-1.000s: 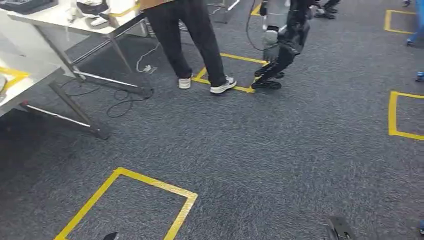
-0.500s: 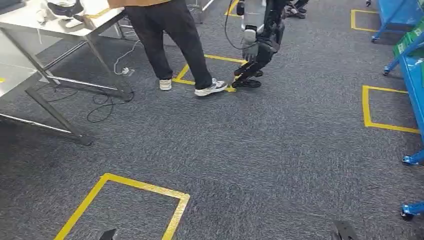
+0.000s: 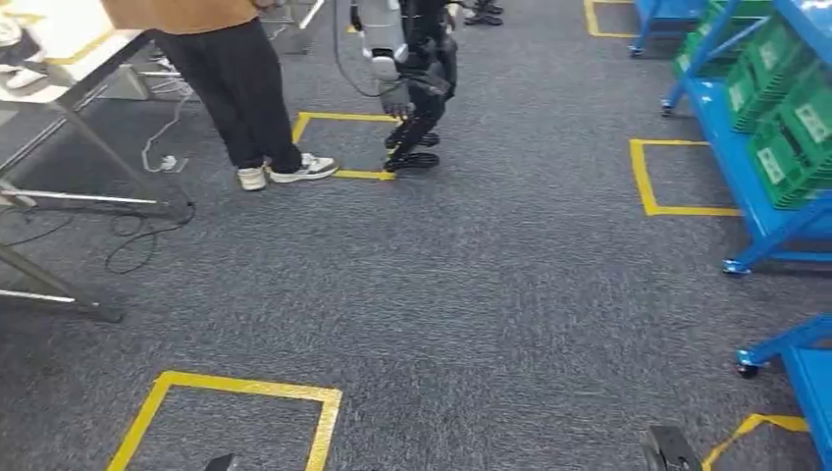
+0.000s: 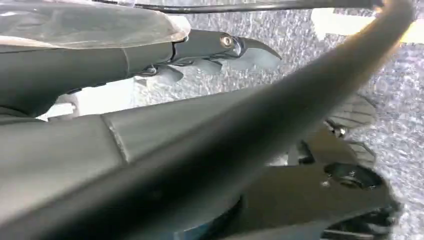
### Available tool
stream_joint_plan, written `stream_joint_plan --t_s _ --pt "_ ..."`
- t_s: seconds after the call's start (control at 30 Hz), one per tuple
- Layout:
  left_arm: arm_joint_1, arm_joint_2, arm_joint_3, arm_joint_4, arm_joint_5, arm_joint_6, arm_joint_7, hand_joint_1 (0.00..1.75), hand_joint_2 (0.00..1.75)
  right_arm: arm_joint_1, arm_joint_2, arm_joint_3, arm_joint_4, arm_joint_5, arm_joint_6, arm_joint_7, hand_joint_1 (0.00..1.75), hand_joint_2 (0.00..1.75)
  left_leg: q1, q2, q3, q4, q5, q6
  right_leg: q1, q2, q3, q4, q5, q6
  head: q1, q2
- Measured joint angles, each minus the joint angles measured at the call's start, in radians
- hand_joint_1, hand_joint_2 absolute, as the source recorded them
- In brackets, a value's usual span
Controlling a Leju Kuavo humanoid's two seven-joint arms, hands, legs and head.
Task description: Take the parts from the cabinet and place them on the table.
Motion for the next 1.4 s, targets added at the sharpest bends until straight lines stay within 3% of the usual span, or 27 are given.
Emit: stream_joint_plan --t_s 0.03,0.07,0.1,0.17,0.23,0.27,0.3,0.33,0.4,0.43,0.5,0.57,0.6,0.63,0.73,0.77,0.8,0.83,0.9,0.97,1.0,1.07,1.1,1.2,1.27,1.33,1.4 --pt "-0.001 0.001 0.0 0.0 0.0 0.0 0.0 0.0 0.0 -0.001 0.0 0.0 0.0 0.0 0.0 0.0 0.0 0.0 0.0 -0.007 0.046 -0.097 0.05 0.006 0.0 0.012 0.001 0.0 0.001 0.002 -0.004 0.0" --pt "-0.001 0.002 0.0 0.0 0.0 0.0 0.0 0.0 0.0 -0.001 0.0 0.0 0.0 0.0 0.0 0.0 0.0 0.0 -0.001 -0.032 0.093 -0.195 0.092 0.014 0.0 0.021 0.002 0.0 0.002 0.003 -0.007 0.0" --pt "-0.002 0.005 0.0 0.0 0.0 0.0 0.0 0.0 0.0 -0.002 0.0 0.0 0.0 0.0 0.0 0.0 0.0 0.0 -0.001 -0.078 0.115 -0.253 0.092 0.021 0.001 0.029 -0.002 0.001 0.003 0.008 -0.011 0.0" --pt "-0.004 0.005 -0.001 0.0 0.0 0.0 0.0 0.0 0.0 -0.002 0.0 0.0 0.0 -0.001 0.0 0.0 0.0 0.0 -0.002 -0.06 0.115 -0.264 0.097 0.017 0.001 0.041 -0.01 0.003 0.006 0.02 -0.006 0.0" --pt "-0.004 0.002 -0.001 0.0 -0.001 -0.002 0.0 0.0 0.0 0.003 0.0 0.0 0.0 -0.006 0.0 0.0 0.0 0.0 0.0 -0.046 0.117 -0.27 0.101 0.027 0.0 0.059 -0.017 -0.002 0.01 0.033 -0.006 0.0" --pt "-0.005 0.0 -0.001 0.0 -0.003 -0.003 0.0 0.0 0.0 0.006 -0.001 0.0 0.0 -0.007 0.0 0.0 0.0 0.0 0.006 -0.03 0.12 -0.28 0.107 0.033 -0.003 0.041 -0.024 0.014 -0.001 0.035 -0.003 0.0" --pt "-0.005 0.0 -0.002 0.0 -0.004 -0.005 0.0 0.0 0.0 0.006 -0.001 0.0 0.0 -0.01 0.0 0.0 0.0 0.0 0.005 -0.026 0.12 -0.281 0.107 0.038 0.002 0.004 -0.039 0.05 -0.03 0.037 0.003 0.0" --pt "-0.004 0.0 -0.002 0.0 -0.005 -0.005 0.0 0.0 0.0 0.005 -0.001 0.0 0.0 -0.012 -0.001 -0.002 0.0 0.0 0.004 -0.015 0.12 -0.281 0.106 0.043 0.0 -0.014 -0.071 0.123 -0.075 0.04 0.014 0.0" --pt "-0.002 0.002 -0.003 0.0 -0.006 -0.006 0.0 0.0 0.0 0.006 -0.001 0.0 0.0 -0.014 -0.002 -0.004 0.0 0.0 0.003 0.008 0.118 -0.281 0.105 0.044 -0.001 -0.024 -0.139 0.29 -0.152 0.047 0.024 0.0" --pt "-0.001 0.002 -0.003 0.0 -0.006 -0.006 0.0 0.0 0.0 0.008 -0.001 0.0 0.0 -0.015 -0.002 -0.004 0.0 0.0 0.003 0.017 0.118 -0.28 0.105 0.044 -0.002 -0.027 -0.157 0.335 -0.162 0.051 0.03 0.0" --pt "-0.001 0.0 -0.003 0.0 -0.006 -0.007 0.0 0.0 0.0 0.01 -0.001 0.0 0.0 -0.014 -0.003 -0.005 0.0 0.0 0.004 0.035 0.12 -0.279 0.103 0.041 -0.008 -0.033 -0.114 0.264 -0.108 0.056 0.038 0.0" --pt "-0.001 -0.001 -0.004 0.0 -0.006 -0.007 0.0 0.0 0.0 0.009 -0.002 0.0 0.0 -0.014 -0.003 -0.006 0.0 0.0 0.005 0.051 0.129 -0.278 0.097 0.032 -0.01 -0.061 -0.011 0.076 -0.022 0.056 0.047 0.0" --pt "-0.001 0.0 -0.004 0.0 -0.006 -0.007 0.0 0.0 0.0 0.008 -0.002 0.0 0.0 -0.015 -0.003 -0.006 0.0 0.0 0.004 0.059 0.133 -0.277 0.094 0.026 -0.007 -0.096 0.018 0.013 -0.025 0.055 0.053 0.0" --pt "-0.002 0.0 -0.004 0.0 -0.006 -0.007 0.0 0.0 0.0 0.005 -0.002 0.0 0.0 -0.016 -0.003 -0.007 0.0 0.0 -0.004 0.064 0.13 -0.268 0.091 0.021 0.003 -0.101 0.025 -0.007 -0.029 0.047 0.061 0.0" --pt "-0.003 0.0 -0.004 0.0 -0.007 -0.004 0.0 0.0 0.0 0.01 -0.002 0.0 0.001 -0.018 -0.008 -0.01 0.0 0.0 -0.005 0.091 0.13 -0.269 0.095 0.011 0.003 -0.075 0.022 0.001 -0.024 0.03 0.042 0.0" --pt "-0.004 0.0 -0.004 0.0 -0.007 -0.003 0.0 0.0 0.0 0.01 -0.002 0.0 0.001 -0.018 -0.01 -0.01 0.0 0.0 -0.003 0.083 0.128 -0.264 0.085 0.002 -0.003 -0.067 0.026 -0.007 -0.019 0.021 0.043 0.0" --pt "-0.005 0.001 -0.004 0.0 -0.006 -0.002 0.0 0.0 0.0 0.007 -0.002 0.0 0.0 -0.015 -0.011 -0.01 0.0 0.0 0.002 0.041 0.119 -0.234 0.061 -0.005 -0.003 -0.06 0.024 -0.007 -0.016 0.016 0.037 0.0" --pt "-0.004 0.001 -0.004 0.0 -0.006 -0.001 0.0 0.0 0.0 0.002 -0.002 0.0 0.0 -0.014 -0.011 -0.01 0.0 0.0 0.003 0.02 0.091 -0.171 0.024 -0.008 -0.004 -0.053 0.02 -0.007 -0.014 0.012 0.031 0.0" --pt "-0.001 0.001 -0.005 0.0 -0.005 -0.001 0.0 0.0 0.0 -0.006 -0.002 0.002 0.0 -0.012 -0.012 -0.01 0.0 0.0 0.006 0.011 0.005 -0.003 -0.048 -0.014 -0.003 -0.034 0.015 -0.007 -0.01 0.005 0.017 0.0" --pt "0.003 0.0 -0.006 0.0 -0.003 -0.001 0.0 0.0 0.0 -0.006 -0.002 0.005 0.0 -0.01 -0.012 -0.008 0.0 0.0 0.007 0.007 -0.029 0.051 -0.043 -0.014 -0.002 -0.016 0.015 -0.007 -0.01 0.005 0.009 0.0" --pt "0.005 0.0 -0.007 0.0 -0.002 -0.001 -0.001 0.0 0.0 -0.006 -0.002 0.006 0.0 -0.01 -0.012 -0.006 0.0 0.0 0.007 0.006 -0.014 0.012 -0.009 -0.012 -0.002 -0.005 0.015 -0.006 -0.01 0.005 0.005 0.0" --pt "0.005 0.001 -0.007 0.0 0.0 0.002 -0.003 0.0 0.0 -0.006 -0.002 0.007 0.0 -0.009 -0.012 -0.004 0.0 0.0 0.007 -0.012 0.066 -0.161 0.084 0.0 -0.002 0.016 0.018 -0.006 -0.009 0.006 -0.004 0.0" --pt "0.005 0.003 -0.007 0.0 0.0 0.003 -0.005 0.0 0.0 -0.006 -0.002 0.008 0.0 -0.01 -0.013 -0.004 0.0 0.0 0.008 -0.047 0.103 -0.239 0.108 0.007 -0.003 0.023 0.017 -0.006 -0.008 0.008 -0.008 0.0" --pt "0.004 0.003 -0.007 0.0 0.0 0.004 -0.007 0.0 0.0 -0.007 -0.002 0.011 0.0 -0.012 -0.015 -0.005 0.0 0.0 0.005 -0.038 0.108 -0.264 0.101 0.007 0.0 0.042 0.008 -0.005 -0.007 0.023 -0.003 0.0" --pt "0.004 0.001 -0.007 0.0 0.0 0.005 -0.007 0.0 0.0 -0.004 -0.003 0.013 0.001 -0.012 -0.015 -0.005 0.0 0.0 0.01 -0.021 0.111 -0.276 0.108 0.021 -0.001 0.055 -0.005 -0.005 -0.008 0.038 -0.004 0.0" --pt "0.003 0.0 -0.007 0.0 0.0 0.005 -0.009 0.0 0.0 -0.002 -0.003 0.014 0.001 -0.013 -0.016 -0.004 0.0 0.0 0.011 -0.006 0.113 -0.279 0.109 0.031 0.001 -0.008 -0.029 0.069 -0.061 0.043 0.012 0.0" --pt "0.007 0.0 -0.007 0.0 0.0 0.006 -0.009 0.0 0.0 -0.006 -0.003 0.014 0.001 -0.015 -0.017 -0.005 0.0 0.0 0.008 0.014 0.113 -0.278 0.108 0.034 -0.001 -0.025 -0.104 0.243 -0.15 0.05 0.031 0.0"
